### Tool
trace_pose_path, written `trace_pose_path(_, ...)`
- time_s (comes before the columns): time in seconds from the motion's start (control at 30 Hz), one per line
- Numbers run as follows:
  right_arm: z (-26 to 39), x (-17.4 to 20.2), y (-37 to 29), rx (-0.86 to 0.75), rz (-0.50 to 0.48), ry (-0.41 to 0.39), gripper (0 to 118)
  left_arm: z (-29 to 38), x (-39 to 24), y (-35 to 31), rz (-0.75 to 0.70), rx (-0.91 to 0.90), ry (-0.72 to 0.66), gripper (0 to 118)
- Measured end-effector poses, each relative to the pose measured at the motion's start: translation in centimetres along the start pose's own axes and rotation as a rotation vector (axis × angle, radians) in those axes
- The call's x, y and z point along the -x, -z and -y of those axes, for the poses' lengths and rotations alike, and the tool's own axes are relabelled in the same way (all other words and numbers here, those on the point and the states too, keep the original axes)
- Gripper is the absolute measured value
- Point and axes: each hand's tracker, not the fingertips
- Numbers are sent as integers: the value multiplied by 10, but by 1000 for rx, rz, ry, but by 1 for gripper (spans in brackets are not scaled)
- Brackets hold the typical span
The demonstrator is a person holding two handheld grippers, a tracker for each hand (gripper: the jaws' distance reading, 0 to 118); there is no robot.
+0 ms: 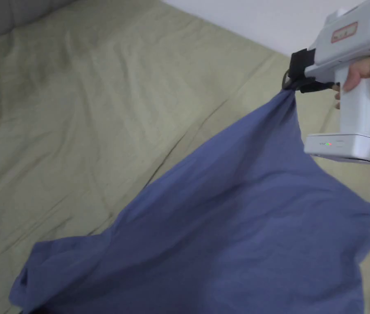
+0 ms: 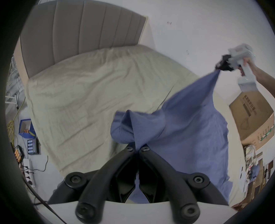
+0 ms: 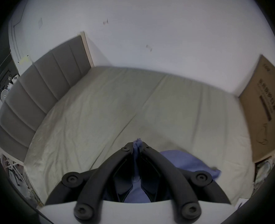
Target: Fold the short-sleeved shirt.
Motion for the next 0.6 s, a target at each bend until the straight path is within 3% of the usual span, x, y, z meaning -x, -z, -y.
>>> trace_pose_path(0.13, 12, -32, -120, -75, 18, 59, 3, -30, 3, -13, 114, -61, -98, 0)
trace_pose_path(0.27, 38, -65, -237, -178, 46, 133, 3, -60, -31, -31, 113, -127, 128, 0)
trace_pose_path(0.4, 70, -90, -349, -277, 101, 157, 3, -105, -53, -71, 241, -199, 49, 0)
trace_pose_path(0.6, 124, -131, -494, -435, 157, 228, 3, -183, -96, -158, 344, -439, 143, 0)
